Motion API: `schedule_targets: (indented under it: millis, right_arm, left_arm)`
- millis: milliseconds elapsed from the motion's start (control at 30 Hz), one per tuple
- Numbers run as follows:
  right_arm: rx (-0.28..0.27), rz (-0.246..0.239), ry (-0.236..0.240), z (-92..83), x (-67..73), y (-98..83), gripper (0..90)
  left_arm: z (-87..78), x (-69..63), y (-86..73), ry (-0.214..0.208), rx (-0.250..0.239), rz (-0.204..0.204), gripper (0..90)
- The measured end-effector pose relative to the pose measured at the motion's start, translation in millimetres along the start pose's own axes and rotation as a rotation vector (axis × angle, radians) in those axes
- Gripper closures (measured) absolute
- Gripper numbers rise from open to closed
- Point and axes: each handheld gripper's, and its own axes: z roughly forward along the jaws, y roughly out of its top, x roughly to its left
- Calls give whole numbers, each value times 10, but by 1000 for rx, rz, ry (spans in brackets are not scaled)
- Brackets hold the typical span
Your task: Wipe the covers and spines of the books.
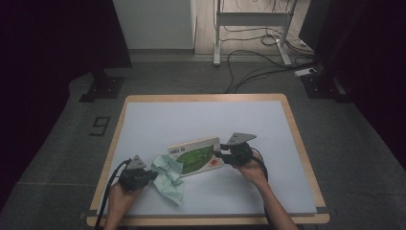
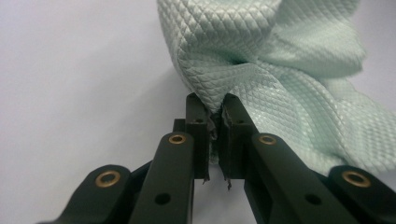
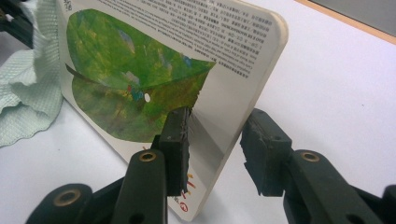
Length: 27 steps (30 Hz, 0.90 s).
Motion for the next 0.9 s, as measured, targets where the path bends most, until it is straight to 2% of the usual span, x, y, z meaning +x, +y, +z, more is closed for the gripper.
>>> schedule_targets:
  millis: [133,233,400,567,733,900]
  right_arm:
    - [0,-2,0,-8,-1,-10,616]
    - [-6,-9,1,-20,7,-22,620]
    - [-20,-18,-2,-36,19,-50,623]
    - [-21,-24,-3,-44,26,-53,625]
    - [-26,-30,-5,-49,32,-62,626]
    - [-29,-39,-1,-61,37,-73,633]
  left_arm:
    - [121,-41,79,-30,0,10,828]
    - [205,-71,121,-37,0,14,825]
    - [242,-89,162,-55,-15,16,827]
    - [164,-86,195,-64,-48,17,830]
    - [55,-94,289,-53,-67,34,830]
    - [-67,-44,377,-58,-115,26,830]
